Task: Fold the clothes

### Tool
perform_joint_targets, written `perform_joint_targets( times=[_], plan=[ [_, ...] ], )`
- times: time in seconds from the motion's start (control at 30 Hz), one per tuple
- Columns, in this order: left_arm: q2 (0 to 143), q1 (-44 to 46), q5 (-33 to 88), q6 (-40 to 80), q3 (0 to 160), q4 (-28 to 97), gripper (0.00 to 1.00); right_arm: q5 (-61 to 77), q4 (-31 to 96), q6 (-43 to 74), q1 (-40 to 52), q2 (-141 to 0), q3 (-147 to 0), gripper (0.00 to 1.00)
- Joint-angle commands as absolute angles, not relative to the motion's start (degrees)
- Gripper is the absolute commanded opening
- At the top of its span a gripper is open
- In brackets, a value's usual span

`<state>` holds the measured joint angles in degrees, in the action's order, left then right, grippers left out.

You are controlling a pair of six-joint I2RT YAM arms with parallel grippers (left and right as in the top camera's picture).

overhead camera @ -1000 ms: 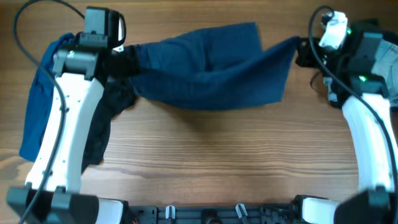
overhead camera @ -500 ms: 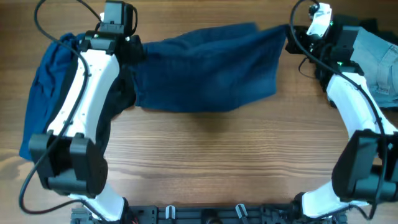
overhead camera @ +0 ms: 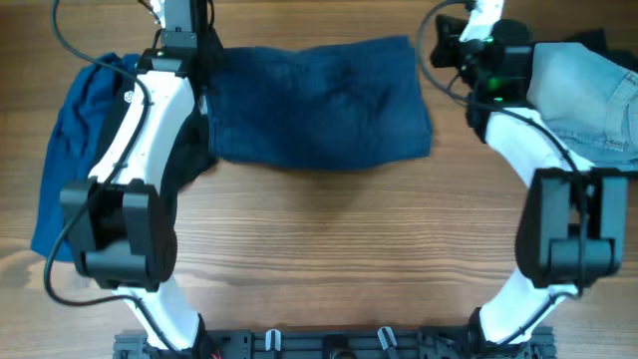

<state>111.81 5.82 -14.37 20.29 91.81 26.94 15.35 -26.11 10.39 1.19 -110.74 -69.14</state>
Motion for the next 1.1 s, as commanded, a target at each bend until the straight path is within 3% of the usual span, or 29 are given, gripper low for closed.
perform_joint_targets(
  times=[0.0, 0.3, 0.5, 0.57, 0.6, 0.63, 0.7, 0.73, 0.8, 0.9, 1.07],
  plan=[
    [116.11, 5.39, -16.14, 19.75, 91.70, 24.10, 0.04, 11.51, -28.58, 10.61, 2.02, -114.10, -69.97, 0.05],
    [123.92, 5.13, -16.45, 19.75, 91.72, 18.94, 0.06, 7.90, -29.12, 10.48, 1.98, -116.90, -69.97, 0.04],
    [125.69, 2.70, -19.38, 19.75, 91.72, 16.91, 0.68, 6.79, -28.64, 10.72, 1.78, -117.14, -69.97, 0.09],
    [125.43, 1.54, -19.35, 19.73, 91.88, 17.56, 0.81, 7.77, -26.39, 12.60, 1.17, -117.14, -70.28, 0.14],
    [125.14, 0.91, -19.35, 19.73, 92.09, 18.70, 0.84, 9.45, -24.58, 14.20, 0.58, -117.14, -70.57, 0.18],
    [124.77, 0.36, -19.25, 19.73, 92.36, 20.23, 0.89, 11.77, -22.90, 15.11, -0.10, -117.12, -70.89, 0.29],
    [123.72, -0.43, -18.94, 19.73, 92.90, 23.51, 0.93, 17.28, -19.62, 15.18, -1.50, -117.12, -71.66, 0.41],
    [122.91, -0.69, -18.94, 19.66, 92.99, 25.15, 0.97, 20.75, -17.06, 15.20, -2.42, -117.12, -72.51, 0.57],
    [121.67, -0.75, -18.92, 18.24, 93.01, 27.03, 1.00, 25.98, -11.73, 15.16, -3.64, -117.12, -74.76, 0.77],
    [119.07, -0.43, -18.70, 15.94, 93.01, 30.74, 1.00, 32.21, -2.92, 14.76, -4.95, -117.10, -78.70, 1.00],
    [114.89, -0.38, -18.41, 15.59, 93.03, 33.63, 1.00, 36.25, 9.23, 6.72, -4.69, -117.10, -84.51, 0.99]
  ],
)
